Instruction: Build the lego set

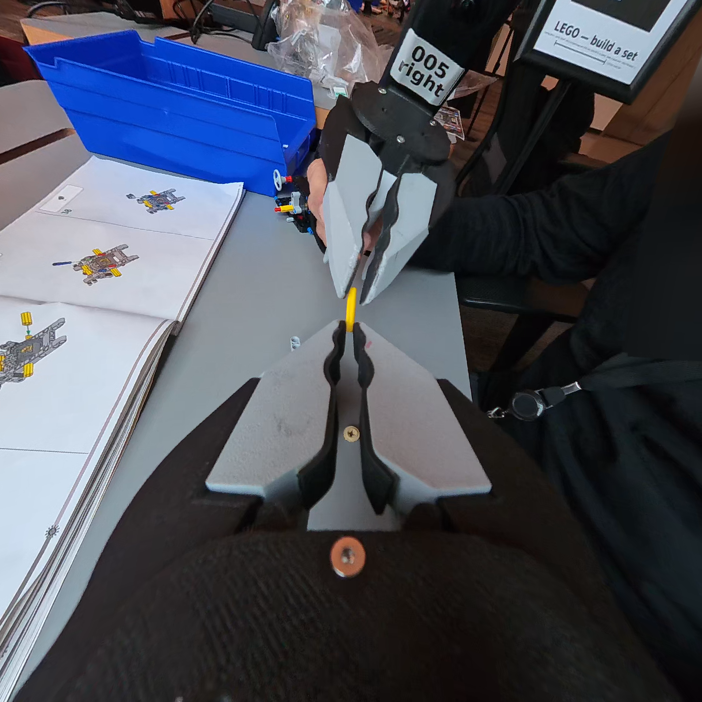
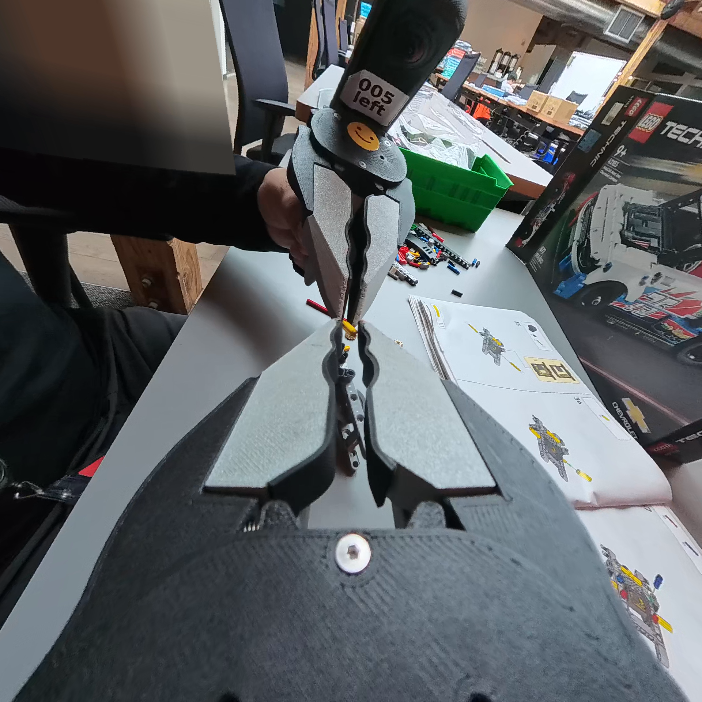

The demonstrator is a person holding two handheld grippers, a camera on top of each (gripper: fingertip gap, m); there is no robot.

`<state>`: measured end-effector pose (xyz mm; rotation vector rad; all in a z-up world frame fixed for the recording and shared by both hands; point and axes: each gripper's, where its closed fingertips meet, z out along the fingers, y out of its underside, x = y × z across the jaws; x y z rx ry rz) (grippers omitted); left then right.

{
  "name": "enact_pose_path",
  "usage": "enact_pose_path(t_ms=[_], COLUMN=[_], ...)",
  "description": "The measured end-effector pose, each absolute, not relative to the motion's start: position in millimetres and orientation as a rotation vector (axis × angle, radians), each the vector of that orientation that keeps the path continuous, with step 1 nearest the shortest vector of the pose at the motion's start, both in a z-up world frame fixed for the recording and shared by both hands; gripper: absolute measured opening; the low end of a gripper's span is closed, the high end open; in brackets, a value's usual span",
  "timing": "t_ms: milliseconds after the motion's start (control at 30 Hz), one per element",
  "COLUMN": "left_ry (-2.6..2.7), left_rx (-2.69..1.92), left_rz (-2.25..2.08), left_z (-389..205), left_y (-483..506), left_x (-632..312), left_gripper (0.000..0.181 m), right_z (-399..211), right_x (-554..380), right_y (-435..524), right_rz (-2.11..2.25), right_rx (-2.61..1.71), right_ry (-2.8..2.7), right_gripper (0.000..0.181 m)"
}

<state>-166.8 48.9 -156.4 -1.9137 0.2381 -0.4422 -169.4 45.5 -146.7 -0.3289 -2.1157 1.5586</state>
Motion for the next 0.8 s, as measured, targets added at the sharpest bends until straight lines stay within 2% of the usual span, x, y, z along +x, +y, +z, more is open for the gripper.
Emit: enact_pose_path(t_ms=[800], left_ry=[0.284], left_rx=[-1.826], left_rz=[-0.634], left_z=[-143.9], left_y=[40.0], left_x=[-150.3], left_gripper=[0.001], right_z=[-136.6], right_x=[-153.9], right_y=[36.5], right_rz=[1.608], right_rx=[-0.210], right_ry=[-2.095], right_gripper=[0.001])
